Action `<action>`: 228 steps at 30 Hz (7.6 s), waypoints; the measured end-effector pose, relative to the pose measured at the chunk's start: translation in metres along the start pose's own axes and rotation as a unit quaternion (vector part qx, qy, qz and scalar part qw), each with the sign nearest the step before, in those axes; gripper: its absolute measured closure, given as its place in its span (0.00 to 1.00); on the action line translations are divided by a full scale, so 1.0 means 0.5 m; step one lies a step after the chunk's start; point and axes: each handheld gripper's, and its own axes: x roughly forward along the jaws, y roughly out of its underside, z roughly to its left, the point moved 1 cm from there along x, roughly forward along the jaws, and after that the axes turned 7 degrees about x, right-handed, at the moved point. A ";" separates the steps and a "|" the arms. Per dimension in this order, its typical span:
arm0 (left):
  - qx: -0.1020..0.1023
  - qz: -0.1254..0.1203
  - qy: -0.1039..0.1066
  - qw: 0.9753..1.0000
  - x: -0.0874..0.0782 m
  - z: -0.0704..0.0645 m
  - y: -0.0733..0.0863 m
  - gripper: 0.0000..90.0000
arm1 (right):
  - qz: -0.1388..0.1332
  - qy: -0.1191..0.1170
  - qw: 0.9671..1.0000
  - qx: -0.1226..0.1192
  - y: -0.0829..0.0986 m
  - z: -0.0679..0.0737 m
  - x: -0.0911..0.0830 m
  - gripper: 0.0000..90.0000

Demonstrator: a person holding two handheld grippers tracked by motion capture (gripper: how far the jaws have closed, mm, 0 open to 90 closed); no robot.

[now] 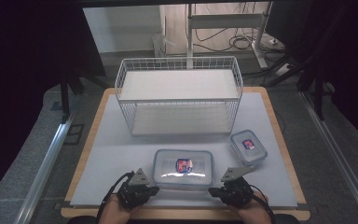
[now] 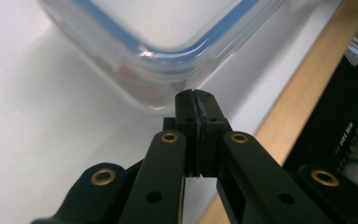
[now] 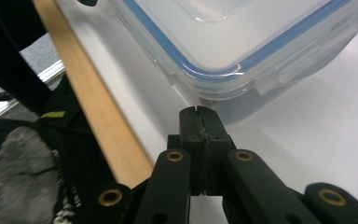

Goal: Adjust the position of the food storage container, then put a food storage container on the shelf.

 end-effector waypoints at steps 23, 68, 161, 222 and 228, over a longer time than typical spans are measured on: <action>-0.020 -0.026 -0.124 0.992 -0.054 0.072 0.050 0.31 | -0.047 0.087 0.995 -0.019 -0.005 -0.078 -0.037 0.58; -0.057 -0.073 -0.063 0.994 -0.069 0.127 0.000 0.06 | -0.063 0.043 0.995 0.056 -0.059 -0.090 -0.066 0.20; -0.146 -0.190 0.068 0.968 -0.123 0.163 -0.130 0.58 | -0.151 -0.073 0.976 0.137 -0.208 -0.092 -0.091 0.57; -0.174 -0.240 0.055 0.954 -0.250 0.372 -0.397 0.58 | -0.216 -0.075 0.960 0.163 -0.527 -0.190 -0.197 0.57; -0.183 -0.241 0.056 0.951 -0.248 0.391 -0.409 0.58 | -0.215 -0.073 0.958 0.173 -0.547 -0.202 -0.197 0.57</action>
